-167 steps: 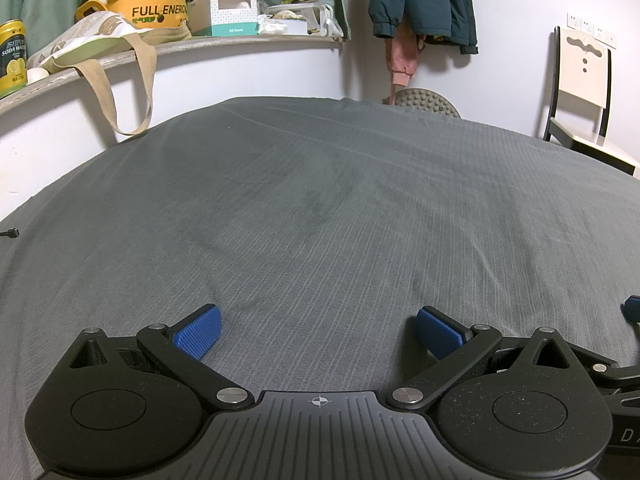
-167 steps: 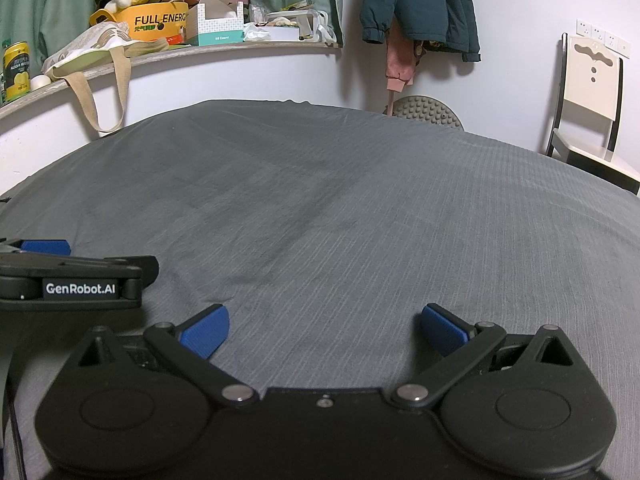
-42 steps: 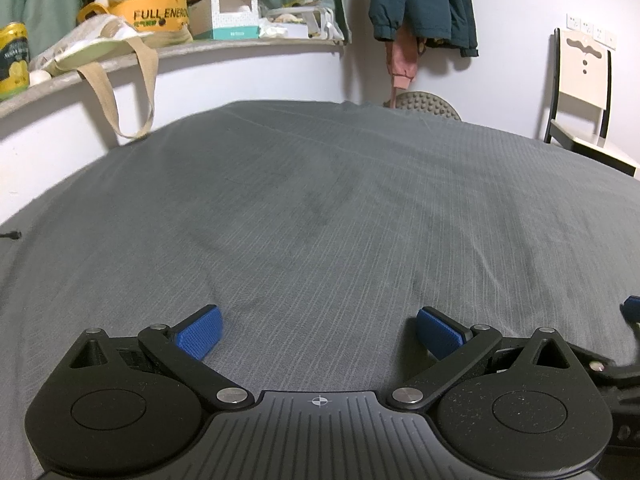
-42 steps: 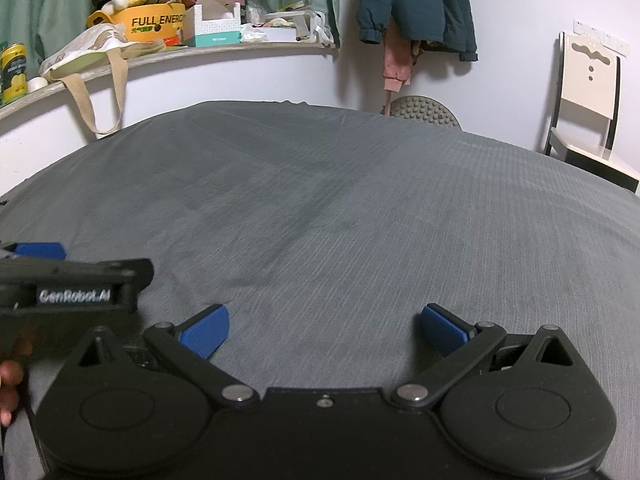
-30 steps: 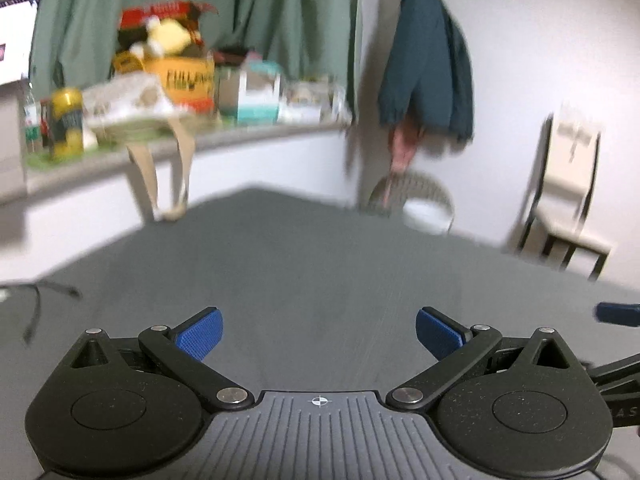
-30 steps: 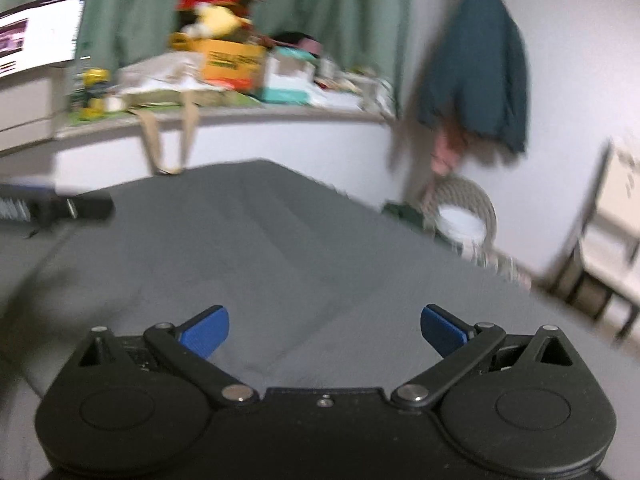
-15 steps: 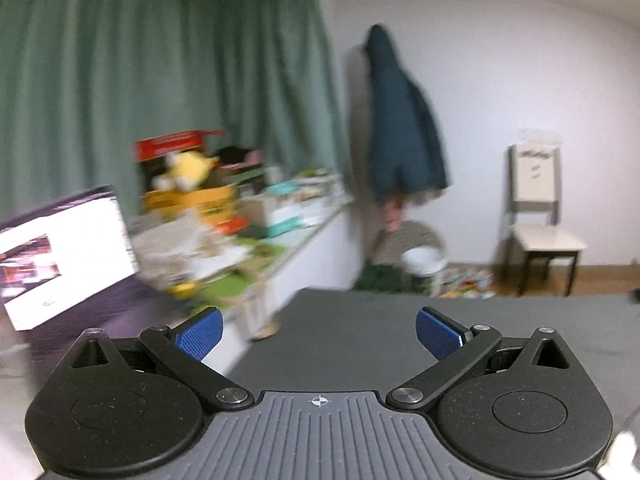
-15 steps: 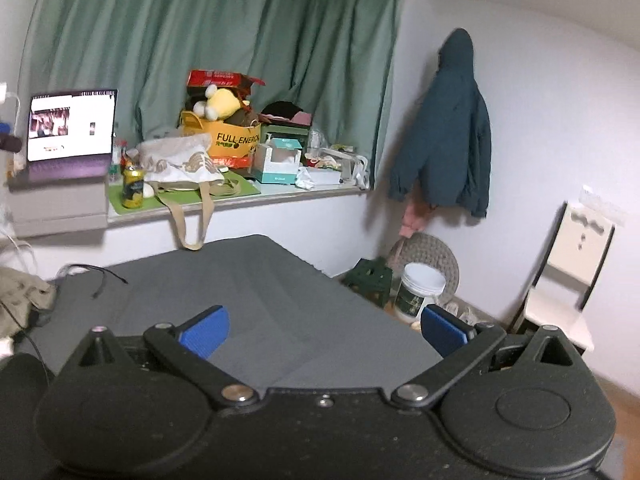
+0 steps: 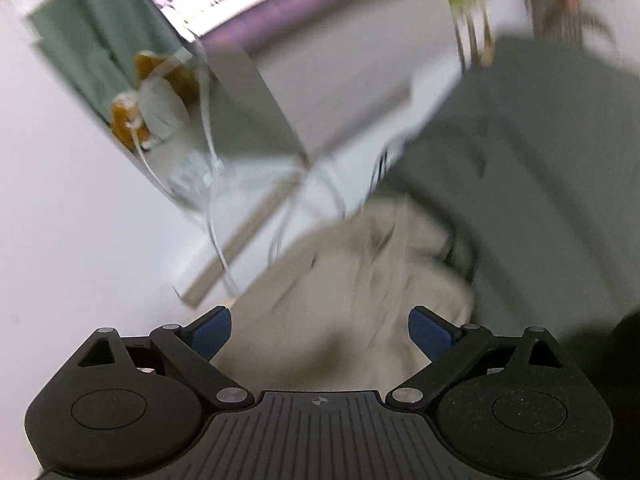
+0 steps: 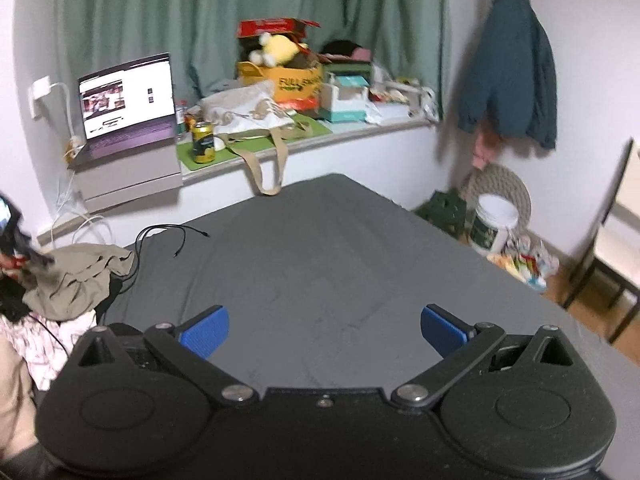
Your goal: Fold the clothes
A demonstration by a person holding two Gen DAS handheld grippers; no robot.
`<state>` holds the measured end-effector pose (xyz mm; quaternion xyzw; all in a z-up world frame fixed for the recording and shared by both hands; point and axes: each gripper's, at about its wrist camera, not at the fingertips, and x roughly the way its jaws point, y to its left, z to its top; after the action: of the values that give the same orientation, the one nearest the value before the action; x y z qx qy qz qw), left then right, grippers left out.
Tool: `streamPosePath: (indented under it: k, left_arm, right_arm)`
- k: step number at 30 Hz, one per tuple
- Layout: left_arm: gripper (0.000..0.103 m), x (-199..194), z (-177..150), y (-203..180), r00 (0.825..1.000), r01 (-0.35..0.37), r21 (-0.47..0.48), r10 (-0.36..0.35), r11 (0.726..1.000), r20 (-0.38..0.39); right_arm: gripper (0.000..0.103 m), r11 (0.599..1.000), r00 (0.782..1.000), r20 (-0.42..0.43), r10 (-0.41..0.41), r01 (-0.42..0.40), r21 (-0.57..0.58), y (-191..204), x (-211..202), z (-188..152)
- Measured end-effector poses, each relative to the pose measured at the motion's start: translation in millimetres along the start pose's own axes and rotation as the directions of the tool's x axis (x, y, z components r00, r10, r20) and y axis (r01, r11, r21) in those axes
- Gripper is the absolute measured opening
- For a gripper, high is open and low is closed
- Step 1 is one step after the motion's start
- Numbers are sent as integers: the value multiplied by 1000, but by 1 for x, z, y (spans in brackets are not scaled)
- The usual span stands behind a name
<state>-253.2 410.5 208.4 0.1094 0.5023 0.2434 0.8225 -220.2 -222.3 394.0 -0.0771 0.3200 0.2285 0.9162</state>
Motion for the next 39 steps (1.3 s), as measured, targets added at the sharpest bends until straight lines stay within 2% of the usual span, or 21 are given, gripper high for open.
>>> streamPosePath:
  k: [1, 3, 8, 10, 15, 16, 17, 19, 21, 23, 25, 27, 28, 30, 32, 34, 36, 37, 38, 39]
  left_arm:
    - [95, 12, -4, -3, 1000, 1, -8, -1, 1000, -18]
    - [78, 30, -10, -5, 999, 6, -49, -8, 999, -47]
    - [71, 56, -21, -10, 997, -37, -32, 35, 999, -65]
    - [60, 61, -26, -10, 998, -33, -50, 29, 998, -64]
    - [20, 64, -33, -5, 998, -9, -113, 1, 994, -66]
    - [18, 62, -33, -2, 999, -2, -138, -5, 990, -53]
    - [8, 61, -32, 2, 999, 2, -164, -8, 986, -36]
    - [6, 54, -30, 13, 999, 36, -236, -38, 971, -2]
    - [6, 38, -25, 25, 994, 104, -301, -90, 948, 62]
    - [5, 19, -20, 37, 981, 181, -356, -140, 917, 138]
    - [5, -3, -14, 48, 957, 261, -394, -184, 881, 224]
    - [5, -31, -3, 54, 926, 330, -389, -215, 860, 310]
    - [5, -47, 3, 56, 904, 373, -381, -238, 846, 355]
    - [5, -80, 17, 57, 843, 476, -335, -312, 814, 439]
    - [5, -116, 31, 52, 767, 566, -259, -384, 783, 515]
    - [5, -157, 48, 44, 668, 647, -160, -454, 745, 590]
    - [5, -195, 67, 34, 564, 717, -66, -522, 694, 640]
    - [5, -214, 78, 27, 521, 735, -16, -549, 678, 653]
    - [5, -232, 89, 18, 488, 739, 37, -572, 673, 659]
    - [5, -251, 99, 6, 466, 727, 98, -593, 679, 657]
  right_arm:
    - [103, 1000, 1000, -6, 0, 1, 13, -3, 0, 1]
    - [103, 1000, 1000, -7, -5, 5, 29, -10, -6, -6]
    - [103, 996, 1000, -16, -20, 22, 89, -23, 4, -2]
    - [103, 991, 999, -35, -10, 15, 135, -30, 12, -1]
    - [103, 979, 994, -107, 11, 11, 205, -44, 34, -7]
    - [103, 974, 992, -123, 10, 18, 225, -47, 38, -8]
    - [103, 967, 990, -141, 11, 25, 252, -50, 42, -9]
    - [103, 946, 984, -174, 33, 26, 323, -57, 50, -12]
    - [103, 917, 976, -204, 72, 16, 398, -64, 56, -16]
    - [103, 895, 969, -227, 96, 15, 446, -69, 60, -19]
    - [103, 886, 967, -237, 96, 26, 463, -72, 61, -22]
    - [103, 887, 967, -239, 87, 34, 461, -72, 60, -23]
    - [103, 889, 968, -238, 85, 34, 456, -71, 59, -22]
    - [103, 895, 969, -235, 79, 35, 444, -69, 57, -21]
    - [103, 903, 971, -224, 78, 26, 428, -64, 53, -18]
    - [103, 911, 974, -212, 77, 17, 411, -60, 50, -15]
    - [103, 917, 977, -199, 78, 8, 398, -56, 47, -11]
    - [103, 920, 978, -193, 81, 1, 392, -55, 46, -9]
    - [103, 923, 979, -188, 83, -4, 385, -53, 45, -7]
    - [103, 925, 980, -183, 82, -6, 379, -51, 45, -6]
